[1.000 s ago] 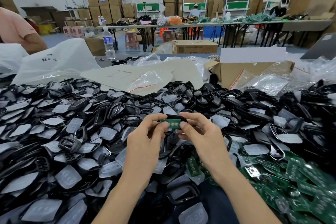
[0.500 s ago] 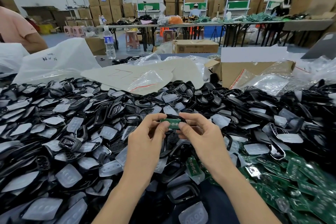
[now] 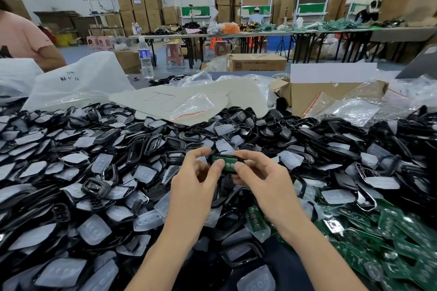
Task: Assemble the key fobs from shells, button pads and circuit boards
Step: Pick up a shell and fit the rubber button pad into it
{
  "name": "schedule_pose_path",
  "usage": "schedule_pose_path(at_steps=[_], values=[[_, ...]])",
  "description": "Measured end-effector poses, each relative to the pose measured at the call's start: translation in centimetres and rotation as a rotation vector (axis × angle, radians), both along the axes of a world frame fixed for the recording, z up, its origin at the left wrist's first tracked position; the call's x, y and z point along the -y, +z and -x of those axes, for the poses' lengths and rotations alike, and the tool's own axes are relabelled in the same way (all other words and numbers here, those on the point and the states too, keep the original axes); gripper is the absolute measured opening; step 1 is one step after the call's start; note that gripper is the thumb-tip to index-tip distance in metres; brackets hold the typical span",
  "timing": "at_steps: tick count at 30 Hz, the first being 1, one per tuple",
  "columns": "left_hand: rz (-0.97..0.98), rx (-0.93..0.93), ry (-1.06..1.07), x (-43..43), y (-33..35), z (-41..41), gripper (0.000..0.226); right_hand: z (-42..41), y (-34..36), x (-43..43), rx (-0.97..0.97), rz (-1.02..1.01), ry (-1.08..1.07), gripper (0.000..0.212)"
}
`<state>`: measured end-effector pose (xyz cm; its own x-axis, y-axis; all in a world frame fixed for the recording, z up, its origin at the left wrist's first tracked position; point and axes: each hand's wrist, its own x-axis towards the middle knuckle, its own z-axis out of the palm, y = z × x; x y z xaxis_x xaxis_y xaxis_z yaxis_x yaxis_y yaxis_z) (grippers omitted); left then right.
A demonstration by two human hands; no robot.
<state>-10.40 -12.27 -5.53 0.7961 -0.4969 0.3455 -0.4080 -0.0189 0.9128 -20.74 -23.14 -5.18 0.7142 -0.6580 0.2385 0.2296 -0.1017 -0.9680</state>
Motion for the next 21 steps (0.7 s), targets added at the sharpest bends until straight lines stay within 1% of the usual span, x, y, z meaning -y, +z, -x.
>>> schedule_pose_path(at_steps=[3, 6, 10, 14, 17, 19, 21], values=[[-0.029, -0.009, -0.016, -0.1, 0.0, -0.2, 0.011, -0.2, -0.2, 0.0, -0.004, -0.031, -0.006, 0.021], [-0.026, -0.034, -0.051, -0.2, 0.1, -0.3, 0.011, -0.2, -0.3, 0.1, -0.005, -0.032, 0.000, 0.021], [-0.017, -0.004, -0.077, -0.4, 0.2, -0.4, 0.013, -0.2, -0.4, 0.1, -0.030, -0.019, 0.048, 0.019], [0.000, 0.028, -0.104, -0.5, 0.4, -0.2, 0.008, -0.3, -0.4, 0.3, -0.025, -0.015, 0.056, 0.020], [0.001, 0.090, -0.125, -0.7, 0.9, -0.1, 0.015, -0.1, 0.1, 0.2, -0.046, 0.022, 0.120, 0.021], [-0.039, 0.139, -0.147, -0.9, 1.3, -0.2, 0.020, 0.1, 0.2, 0.1, -0.089, 0.090, 0.158, 0.023], [-0.091, 0.158, -0.177, -1.1, 1.9, -0.5, 0.022, 0.1, 0.3, 0.1, -0.111, 0.129, 0.150, 0.023]])
